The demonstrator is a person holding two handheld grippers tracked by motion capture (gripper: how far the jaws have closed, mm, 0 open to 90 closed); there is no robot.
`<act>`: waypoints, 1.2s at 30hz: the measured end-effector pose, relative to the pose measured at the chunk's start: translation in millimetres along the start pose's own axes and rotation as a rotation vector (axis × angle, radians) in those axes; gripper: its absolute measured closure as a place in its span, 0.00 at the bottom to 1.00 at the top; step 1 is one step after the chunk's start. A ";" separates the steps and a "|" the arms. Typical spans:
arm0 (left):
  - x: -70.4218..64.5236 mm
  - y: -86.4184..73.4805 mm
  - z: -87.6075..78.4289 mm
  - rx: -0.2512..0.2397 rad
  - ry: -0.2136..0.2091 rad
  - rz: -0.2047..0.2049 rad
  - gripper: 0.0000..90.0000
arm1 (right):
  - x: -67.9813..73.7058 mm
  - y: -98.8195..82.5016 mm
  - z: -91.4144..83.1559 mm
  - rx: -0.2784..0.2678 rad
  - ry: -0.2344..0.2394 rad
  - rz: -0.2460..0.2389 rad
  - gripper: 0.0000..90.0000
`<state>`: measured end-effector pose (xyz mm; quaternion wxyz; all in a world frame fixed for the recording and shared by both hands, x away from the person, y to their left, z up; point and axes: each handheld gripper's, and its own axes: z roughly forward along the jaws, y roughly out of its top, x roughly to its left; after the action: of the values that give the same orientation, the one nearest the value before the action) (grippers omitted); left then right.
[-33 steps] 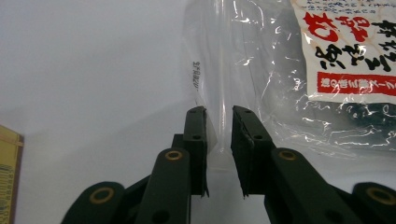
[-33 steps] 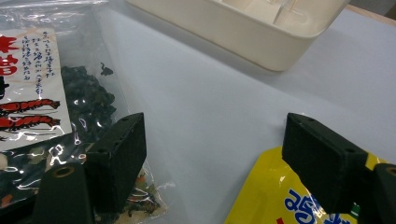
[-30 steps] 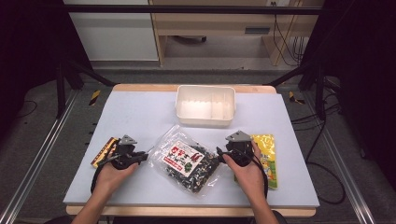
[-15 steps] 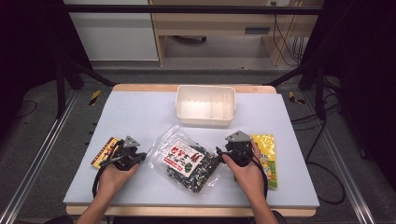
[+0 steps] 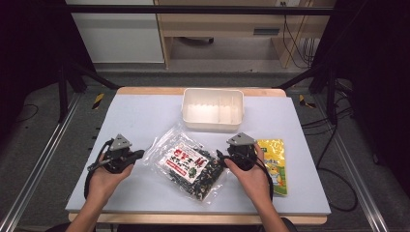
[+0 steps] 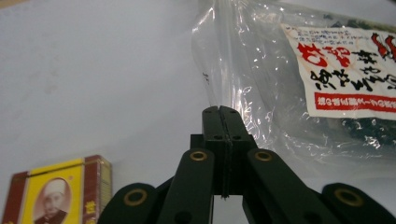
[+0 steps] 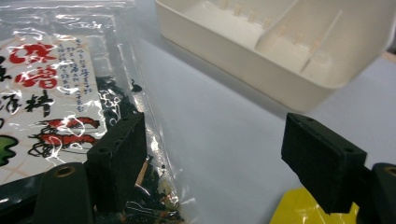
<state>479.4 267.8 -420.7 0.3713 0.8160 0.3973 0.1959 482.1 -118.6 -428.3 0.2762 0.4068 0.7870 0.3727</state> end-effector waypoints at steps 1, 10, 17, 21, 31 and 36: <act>2.1 3.7 -1.3 -0.014 -0.002 -0.005 1.00 | 1.1 4.0 -1.1 -0.003 0.009 -0.014 0.25; -0.7 64.7 -14.4 -0.037 -0.027 0.096 1.00 | -6.9 41.9 -18.6 -0.059 0.107 -0.064 0.26; -12.5 112.4 -14.7 -0.055 -0.065 0.177 1.00 | -30.7 71.6 -33.2 -0.078 0.152 -0.133 0.30; -18.0 133.0 -11.3 -0.066 -0.091 0.197 1.00 | -43.7 84.4 -39.0 -0.066 0.140 -0.197 0.31; -25.9 164.5 -6.6 -0.082 -0.141 0.240 1.00 | -67.5 106.3 -51.9 -0.032 0.138 -0.226 0.23; -34.7 171.5 -10.0 -0.095 -0.150 0.256 1.00 | -71.0 117.3 -58.1 -0.015 0.127 -0.285 0.23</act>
<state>538.4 174.7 -284.5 0.4101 0.8538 0.2515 0.1988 526.9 -153.8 -290.7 0.2790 0.2646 0.8499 0.3604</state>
